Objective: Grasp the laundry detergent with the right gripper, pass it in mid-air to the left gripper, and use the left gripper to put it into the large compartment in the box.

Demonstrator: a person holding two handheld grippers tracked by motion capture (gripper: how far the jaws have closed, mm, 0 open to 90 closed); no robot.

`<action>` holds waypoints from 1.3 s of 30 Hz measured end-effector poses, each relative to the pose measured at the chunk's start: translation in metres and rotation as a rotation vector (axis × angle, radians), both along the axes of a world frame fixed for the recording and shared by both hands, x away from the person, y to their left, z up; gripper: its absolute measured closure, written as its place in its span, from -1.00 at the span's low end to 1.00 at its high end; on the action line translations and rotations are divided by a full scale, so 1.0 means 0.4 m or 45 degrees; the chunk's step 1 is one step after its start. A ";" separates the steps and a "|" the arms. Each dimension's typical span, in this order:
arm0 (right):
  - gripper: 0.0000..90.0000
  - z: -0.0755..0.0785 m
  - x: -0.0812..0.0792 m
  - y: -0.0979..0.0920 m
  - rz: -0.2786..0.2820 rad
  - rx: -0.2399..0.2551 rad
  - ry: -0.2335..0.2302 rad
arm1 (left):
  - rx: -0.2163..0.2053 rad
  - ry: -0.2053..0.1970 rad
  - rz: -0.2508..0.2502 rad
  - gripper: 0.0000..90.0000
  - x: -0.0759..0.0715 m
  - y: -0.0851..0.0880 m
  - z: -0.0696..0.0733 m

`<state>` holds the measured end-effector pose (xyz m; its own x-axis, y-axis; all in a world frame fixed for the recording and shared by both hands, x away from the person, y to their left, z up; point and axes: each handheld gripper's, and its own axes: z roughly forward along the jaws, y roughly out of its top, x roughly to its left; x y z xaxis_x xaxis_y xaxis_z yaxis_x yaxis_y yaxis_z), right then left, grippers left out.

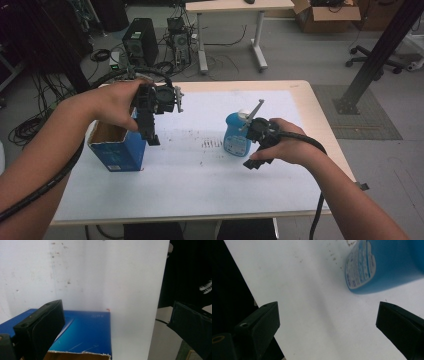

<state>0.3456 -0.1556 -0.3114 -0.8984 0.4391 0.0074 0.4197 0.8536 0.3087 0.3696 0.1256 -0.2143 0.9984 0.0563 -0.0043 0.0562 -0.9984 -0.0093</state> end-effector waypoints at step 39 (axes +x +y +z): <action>-0.89 -0.121 0.057 -0.154 -0.150 0.279 -0.075 | 0.020 0.017 -0.003 -0.99 0.000 -0.004 -0.015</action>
<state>0.3682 -0.2174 -0.3600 -0.8430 0.5342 0.0630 0.4878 0.7099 0.5081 0.3697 0.1240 -0.2202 0.9984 0.0545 -0.0167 0.0540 -0.9982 -0.0259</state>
